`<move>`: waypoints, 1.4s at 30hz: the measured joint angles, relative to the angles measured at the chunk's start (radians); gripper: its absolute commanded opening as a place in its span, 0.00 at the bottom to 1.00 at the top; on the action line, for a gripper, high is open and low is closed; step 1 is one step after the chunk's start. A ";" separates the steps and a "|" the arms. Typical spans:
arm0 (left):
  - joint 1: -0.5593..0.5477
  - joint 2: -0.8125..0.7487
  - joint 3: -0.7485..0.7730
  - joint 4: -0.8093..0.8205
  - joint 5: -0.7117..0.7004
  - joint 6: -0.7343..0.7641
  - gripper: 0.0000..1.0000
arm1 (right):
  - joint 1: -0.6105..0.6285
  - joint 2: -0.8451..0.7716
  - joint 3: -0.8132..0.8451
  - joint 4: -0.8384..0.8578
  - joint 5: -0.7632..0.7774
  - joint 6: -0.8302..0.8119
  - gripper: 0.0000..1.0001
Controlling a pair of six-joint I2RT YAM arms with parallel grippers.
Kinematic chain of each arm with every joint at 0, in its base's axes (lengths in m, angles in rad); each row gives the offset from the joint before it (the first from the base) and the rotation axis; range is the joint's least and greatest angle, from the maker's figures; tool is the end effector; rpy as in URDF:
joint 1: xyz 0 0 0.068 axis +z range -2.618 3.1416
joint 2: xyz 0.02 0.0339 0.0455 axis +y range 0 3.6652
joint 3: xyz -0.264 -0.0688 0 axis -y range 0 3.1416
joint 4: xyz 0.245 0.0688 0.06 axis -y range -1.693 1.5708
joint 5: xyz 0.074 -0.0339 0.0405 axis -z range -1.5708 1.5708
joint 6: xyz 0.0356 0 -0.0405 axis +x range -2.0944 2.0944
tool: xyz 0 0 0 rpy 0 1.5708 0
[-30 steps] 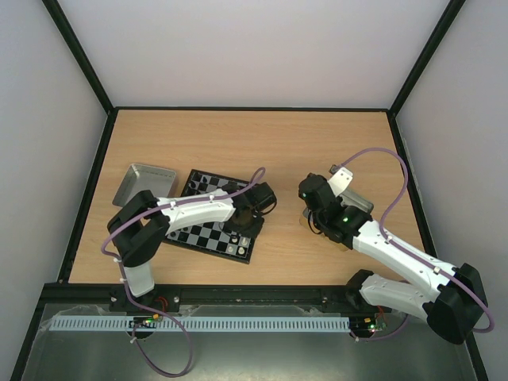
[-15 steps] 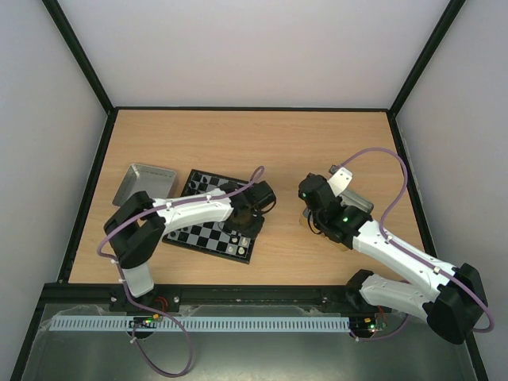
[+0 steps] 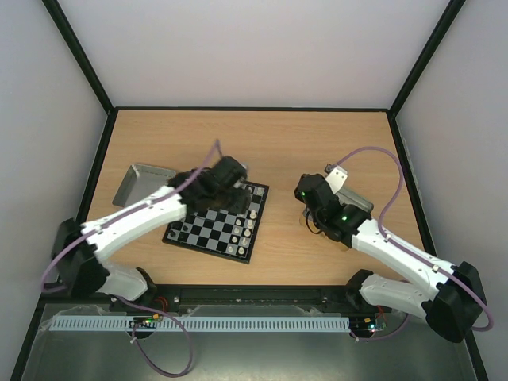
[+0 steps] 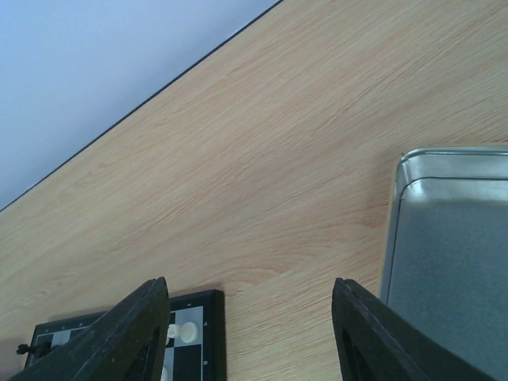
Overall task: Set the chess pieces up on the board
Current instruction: Pick up the chess piece from the chessboard.
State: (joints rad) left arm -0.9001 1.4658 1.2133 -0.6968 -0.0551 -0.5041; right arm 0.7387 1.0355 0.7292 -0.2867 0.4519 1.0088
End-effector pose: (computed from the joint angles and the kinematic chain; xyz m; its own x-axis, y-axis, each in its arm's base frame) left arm 0.1932 -0.2403 0.2839 -0.8106 0.2458 -0.5314 0.4234 0.8730 -0.2420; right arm 0.1768 0.1400 0.2646 -0.5062 0.5686 -0.6484 0.1695 0.8028 0.5717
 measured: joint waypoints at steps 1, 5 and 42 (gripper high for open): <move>0.036 -0.043 -0.011 0.020 -0.005 0.001 0.66 | 0.000 0.007 0.005 0.000 -0.011 -0.003 0.55; 0.185 -0.196 -0.068 0.106 -0.047 0.015 0.71 | 0.000 0.038 0.027 0.000 -0.047 -0.010 0.56; 0.433 -0.170 -0.280 0.417 -0.063 -0.168 0.56 | 0.013 0.559 0.393 0.062 -0.508 -0.386 0.43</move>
State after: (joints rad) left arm -0.4675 1.2957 0.9329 -0.2794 -0.1184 -0.6720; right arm 0.7517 1.5948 1.1225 -0.2249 -0.0559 0.6228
